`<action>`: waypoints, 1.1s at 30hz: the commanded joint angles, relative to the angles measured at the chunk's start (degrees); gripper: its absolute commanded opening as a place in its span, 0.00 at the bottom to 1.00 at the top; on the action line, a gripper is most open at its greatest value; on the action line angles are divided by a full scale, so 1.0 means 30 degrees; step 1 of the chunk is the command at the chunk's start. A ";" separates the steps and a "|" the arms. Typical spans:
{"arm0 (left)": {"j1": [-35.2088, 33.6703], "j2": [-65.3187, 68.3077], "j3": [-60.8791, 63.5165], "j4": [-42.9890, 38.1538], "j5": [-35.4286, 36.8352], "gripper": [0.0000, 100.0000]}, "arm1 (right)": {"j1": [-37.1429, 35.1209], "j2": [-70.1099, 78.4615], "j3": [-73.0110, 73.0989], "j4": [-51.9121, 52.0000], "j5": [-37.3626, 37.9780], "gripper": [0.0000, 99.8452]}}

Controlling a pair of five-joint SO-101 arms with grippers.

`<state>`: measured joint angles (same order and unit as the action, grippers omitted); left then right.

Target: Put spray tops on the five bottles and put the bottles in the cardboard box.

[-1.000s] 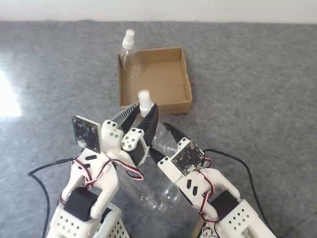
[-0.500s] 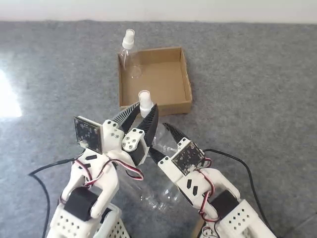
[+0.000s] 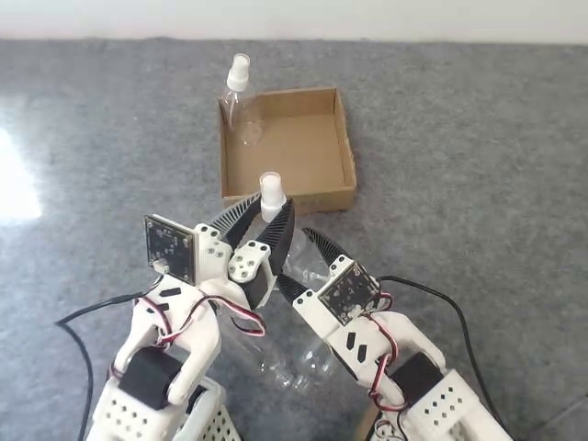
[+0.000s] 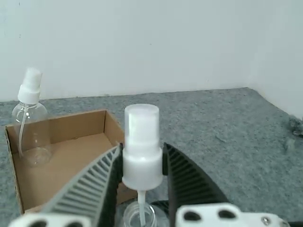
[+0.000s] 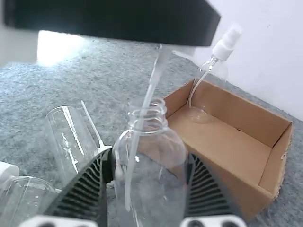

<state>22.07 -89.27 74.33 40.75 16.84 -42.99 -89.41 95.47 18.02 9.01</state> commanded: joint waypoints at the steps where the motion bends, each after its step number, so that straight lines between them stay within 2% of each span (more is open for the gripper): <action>1: 0.0147 -0.0176 -0.0308 0.0703 -0.0147 0.08 | 0.0278 -0.0366 -0.0147 -0.0601 -0.0205 0.03; 6: 0.0147 -0.0176 -0.0308 0.0674 -0.0147 0.09 | 0.0278 -0.0366 -0.0147 -0.0601 -0.0205 0.03; 11: 0.0147 -0.0176 -0.0278 0.0703 -0.0117 0.15 | 0.0278 -0.0366 -0.0147 -0.0601 -0.0205 0.03; 22: -0.0029 -0.0205 -0.0484 0.0703 -0.0147 0.16 | 0.0278 -0.0366 -0.0088 -0.0601 -0.0205 0.03; 28: -0.0059 -0.0205 -0.2154 0.2198 -0.0147 0.16 | 0.0278 -0.0366 -0.0088 -0.0601 -0.0205 0.03; 33: -0.1084 -0.0205 -0.2681 0.2286 -0.0117 0.16 | 0.0278 -0.0366 0.0000 -0.0601 -0.0205 0.03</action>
<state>20.92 -89.27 70.37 47.69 16.48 -42.81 -89.41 95.47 18.02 9.01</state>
